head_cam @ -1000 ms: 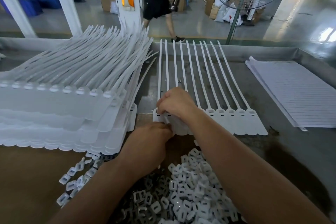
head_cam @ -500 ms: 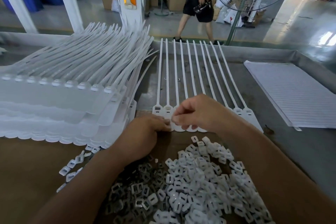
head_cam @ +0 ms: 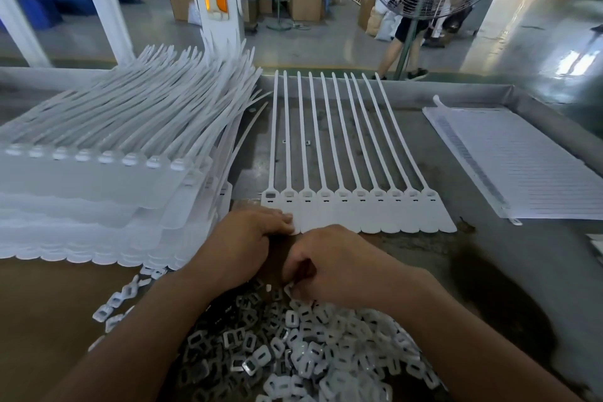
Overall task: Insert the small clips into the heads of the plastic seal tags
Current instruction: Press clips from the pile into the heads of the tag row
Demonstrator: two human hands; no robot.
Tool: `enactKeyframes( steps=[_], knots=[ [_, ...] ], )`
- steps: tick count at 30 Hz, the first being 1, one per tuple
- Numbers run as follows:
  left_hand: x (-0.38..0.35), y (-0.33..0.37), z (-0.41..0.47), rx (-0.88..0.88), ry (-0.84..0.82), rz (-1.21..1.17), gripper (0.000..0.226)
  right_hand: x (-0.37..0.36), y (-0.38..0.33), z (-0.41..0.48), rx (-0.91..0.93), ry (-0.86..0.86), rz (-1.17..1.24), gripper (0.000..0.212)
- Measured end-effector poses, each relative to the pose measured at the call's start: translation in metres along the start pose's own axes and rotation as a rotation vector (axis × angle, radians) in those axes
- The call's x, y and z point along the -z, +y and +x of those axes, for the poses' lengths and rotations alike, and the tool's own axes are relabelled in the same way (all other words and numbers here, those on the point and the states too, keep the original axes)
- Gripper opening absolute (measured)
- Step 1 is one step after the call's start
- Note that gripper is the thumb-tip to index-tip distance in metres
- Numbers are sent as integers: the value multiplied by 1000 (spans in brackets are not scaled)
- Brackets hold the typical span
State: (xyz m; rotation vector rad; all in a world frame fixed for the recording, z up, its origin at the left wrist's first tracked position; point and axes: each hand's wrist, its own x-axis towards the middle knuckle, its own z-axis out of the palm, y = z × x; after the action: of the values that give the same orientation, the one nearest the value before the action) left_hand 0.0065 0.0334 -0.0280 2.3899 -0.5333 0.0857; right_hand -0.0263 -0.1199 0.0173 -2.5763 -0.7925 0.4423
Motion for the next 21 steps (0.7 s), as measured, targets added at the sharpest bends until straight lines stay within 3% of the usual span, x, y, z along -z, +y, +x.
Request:
enactKeyframes(
  steps=[10, 15, 21],
  knots=[
    [-1, -2, 0, -17, 11, 11, 49, -2, 2, 1, 5, -26, -41, 31],
    [1, -1, 1, -11, 21, -41, 46, -13, -8, 4, 74, 108, -10, 24],
    [2, 0, 1, 43, 12, -118, 42, -32, -14, 12, 124, 144, -167, 29]
  ],
)
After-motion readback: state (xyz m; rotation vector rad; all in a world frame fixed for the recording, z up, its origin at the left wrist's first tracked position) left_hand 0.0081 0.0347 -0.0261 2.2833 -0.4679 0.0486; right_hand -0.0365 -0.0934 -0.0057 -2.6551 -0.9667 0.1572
